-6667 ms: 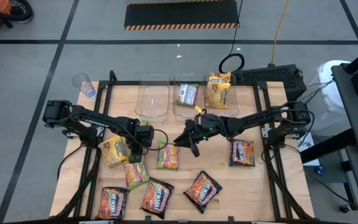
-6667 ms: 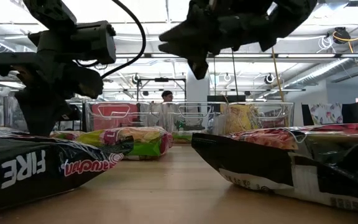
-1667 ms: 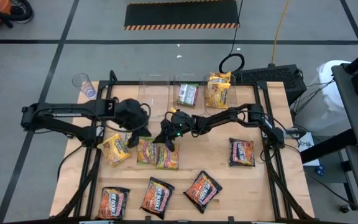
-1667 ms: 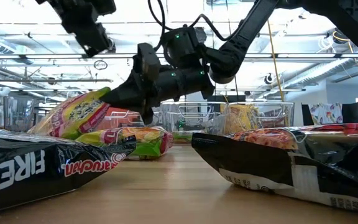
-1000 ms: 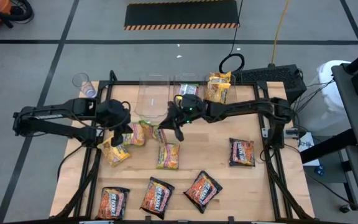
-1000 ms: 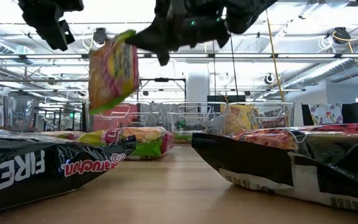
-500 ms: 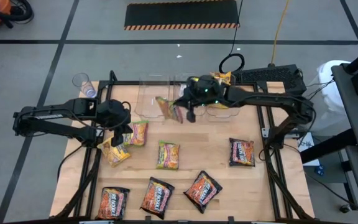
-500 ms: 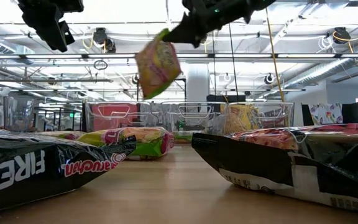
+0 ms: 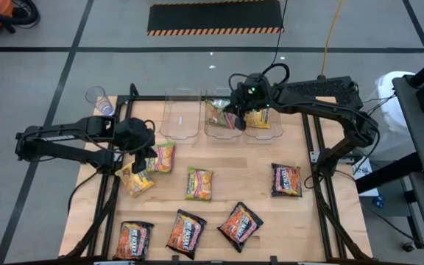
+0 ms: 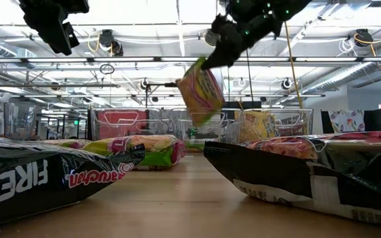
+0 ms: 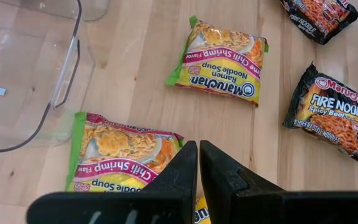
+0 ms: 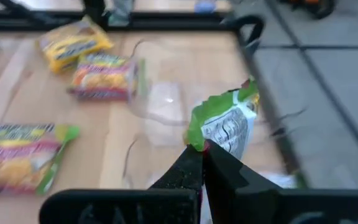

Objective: Sort Maruchan noodles
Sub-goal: Put the green noodle pack into the center transparent bin

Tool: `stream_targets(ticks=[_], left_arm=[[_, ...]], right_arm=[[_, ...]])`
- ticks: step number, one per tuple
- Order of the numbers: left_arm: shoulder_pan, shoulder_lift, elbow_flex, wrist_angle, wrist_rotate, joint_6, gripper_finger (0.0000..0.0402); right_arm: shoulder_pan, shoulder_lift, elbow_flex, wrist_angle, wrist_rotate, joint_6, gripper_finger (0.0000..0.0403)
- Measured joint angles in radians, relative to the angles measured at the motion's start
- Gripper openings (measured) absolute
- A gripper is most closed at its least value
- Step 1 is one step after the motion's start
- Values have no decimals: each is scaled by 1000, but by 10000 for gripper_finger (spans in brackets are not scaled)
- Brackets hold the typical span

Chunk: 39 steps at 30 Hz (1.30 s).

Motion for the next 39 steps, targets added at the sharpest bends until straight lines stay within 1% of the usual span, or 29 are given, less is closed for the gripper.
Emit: stream_targets(ticks=[4,8,11,13,24,35,39], left_arm=[[0,0,0,0,0,2,24],[0,0,0,0,0,2,24],[0,0,0,0,0,2,24],[0,0,0,0,0,2,24],[0,0,0,1,0,3,24],[0,0,0,1,0,3,24],[0,0,0,1,0,3,24]], right_arm=[[-17,2,-61,6,-64,0,0],[-18,1,-130,22,-79,0,0],[-18,1,-176,45,-121,0,0],[-18,1,-207,76,-124,0,0],[-2,1,-349,122,-176,7,0],[6,1,-357,167,-173,21,0],[6,1,-357,186,-172,64,0]])
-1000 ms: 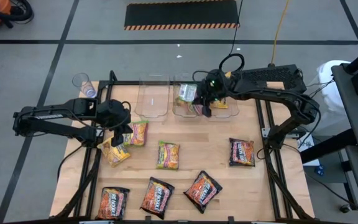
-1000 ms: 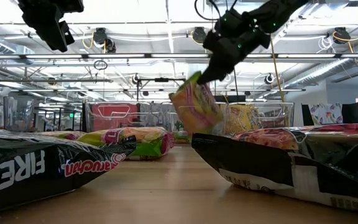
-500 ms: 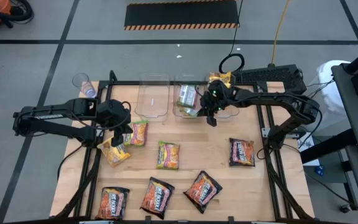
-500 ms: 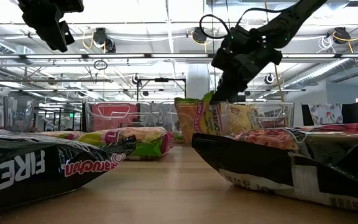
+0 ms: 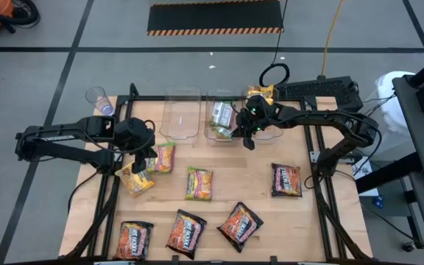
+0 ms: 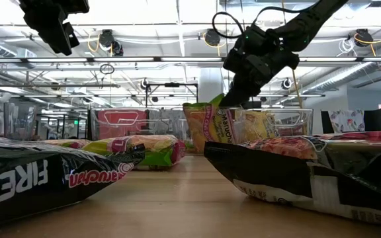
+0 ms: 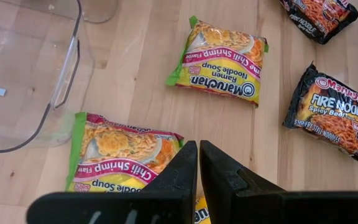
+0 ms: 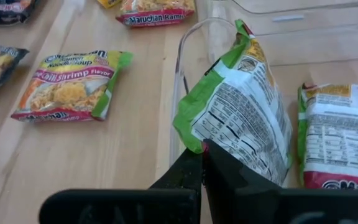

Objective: Sort Maruchan noodles
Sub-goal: Put the green noodle pack into the center transparent bin

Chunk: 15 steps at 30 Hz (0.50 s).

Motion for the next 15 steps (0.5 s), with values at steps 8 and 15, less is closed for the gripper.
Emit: stream_targets(ticks=[8,15], left_arm=[[0,0,0,0,0,0,24],[0,0,0,0,0,0,24]], right_arm=[[7,0,0,-8,-2,20,12],[10,0,0,-7,-2,70,42]])
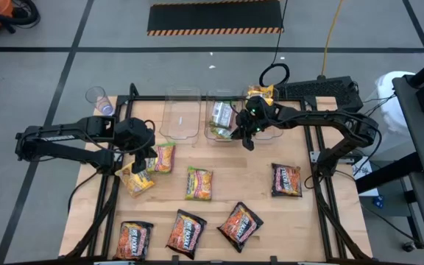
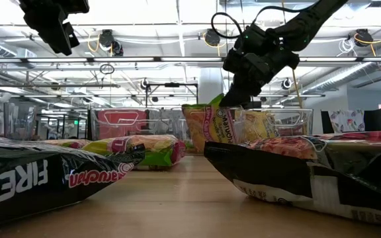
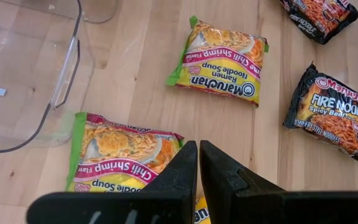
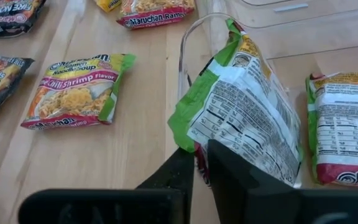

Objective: Sort Maruchan noodles
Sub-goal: Put the green noodle pack into the center transparent bin

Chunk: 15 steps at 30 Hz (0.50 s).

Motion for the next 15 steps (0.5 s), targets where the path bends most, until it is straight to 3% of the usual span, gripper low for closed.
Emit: stream_targets(ticks=[9,15], left_arm=[[0,0,0,0,0,0,24],[0,0,0,0,0,-1,24]], right_arm=[[0,0,0,12,1,-10,85],[0,-6,0,147,2,7,93]])
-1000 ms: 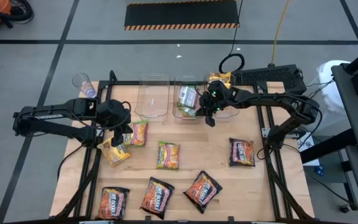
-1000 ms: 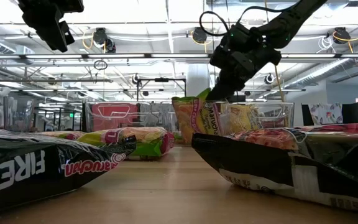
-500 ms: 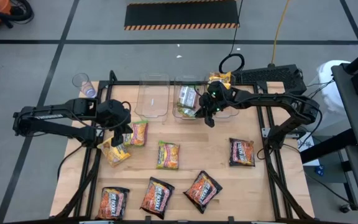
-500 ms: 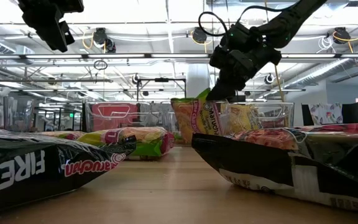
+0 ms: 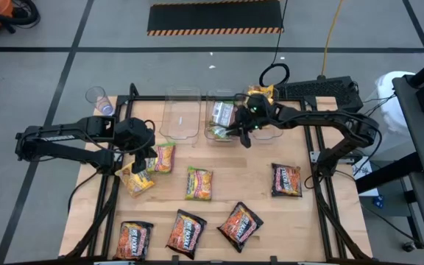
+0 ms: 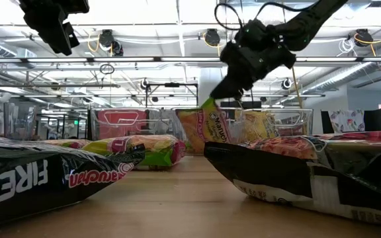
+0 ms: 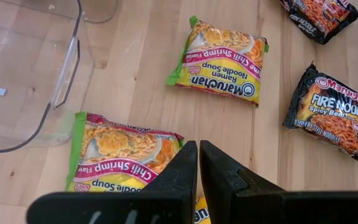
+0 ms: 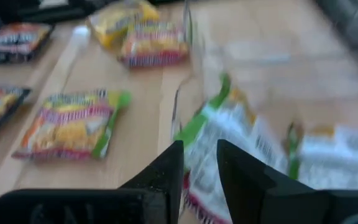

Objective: Sort Maruchan noodles
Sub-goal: Put the green noodle pack into the center transparent bin

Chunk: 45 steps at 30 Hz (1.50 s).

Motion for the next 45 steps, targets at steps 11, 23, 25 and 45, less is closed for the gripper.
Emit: stream_targets(ticks=[11,23,25,45], left_arm=[[0,1,0,0,0,0,24],[0,1,0,-60,0,11,24],[0,0,0,-61,0,12,24],[0,0,0,-66,0,59,24]], right_arm=[[0,-121,0,91,0,20,93],[178,-244,0,92,33,202,93],[220,-227,0,84,42,231,93],[442,40,0,-49,299,82,93]])
